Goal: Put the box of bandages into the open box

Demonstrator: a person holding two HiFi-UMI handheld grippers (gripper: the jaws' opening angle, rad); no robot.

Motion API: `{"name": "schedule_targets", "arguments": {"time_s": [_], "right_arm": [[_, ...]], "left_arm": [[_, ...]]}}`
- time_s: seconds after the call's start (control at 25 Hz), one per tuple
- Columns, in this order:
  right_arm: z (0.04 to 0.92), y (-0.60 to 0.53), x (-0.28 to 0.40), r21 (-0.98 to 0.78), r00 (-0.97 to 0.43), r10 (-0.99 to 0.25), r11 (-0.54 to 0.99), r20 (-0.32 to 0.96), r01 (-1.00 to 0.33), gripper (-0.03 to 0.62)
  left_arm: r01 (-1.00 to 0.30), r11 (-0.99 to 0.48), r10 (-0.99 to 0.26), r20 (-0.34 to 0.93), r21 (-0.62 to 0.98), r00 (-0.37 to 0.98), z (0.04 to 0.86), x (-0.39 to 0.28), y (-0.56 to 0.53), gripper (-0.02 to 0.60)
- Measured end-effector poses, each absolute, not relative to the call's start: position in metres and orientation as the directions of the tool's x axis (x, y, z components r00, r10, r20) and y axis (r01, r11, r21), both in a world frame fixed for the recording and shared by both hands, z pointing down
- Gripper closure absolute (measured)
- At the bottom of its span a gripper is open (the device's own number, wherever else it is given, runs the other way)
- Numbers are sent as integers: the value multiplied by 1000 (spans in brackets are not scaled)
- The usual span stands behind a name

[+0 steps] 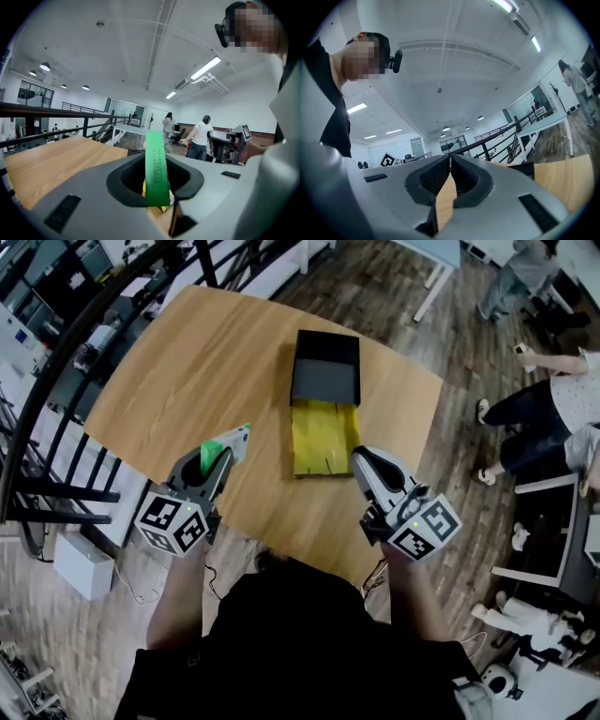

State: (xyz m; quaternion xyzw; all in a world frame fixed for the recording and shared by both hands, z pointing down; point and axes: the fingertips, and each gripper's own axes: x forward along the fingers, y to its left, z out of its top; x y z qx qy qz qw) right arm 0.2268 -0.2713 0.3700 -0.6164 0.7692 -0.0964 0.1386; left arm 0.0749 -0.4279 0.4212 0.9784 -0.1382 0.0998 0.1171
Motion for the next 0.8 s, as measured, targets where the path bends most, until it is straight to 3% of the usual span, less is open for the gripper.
{"name": "schedule_targets", "arguments": {"time_s": [0.8], "right_arm": [[436,-242,300,-428,-99,-995,94,-11,-899,556]], "left_arm": [[-8,-947,135,421,321,897,546,240,-358,488]]}}
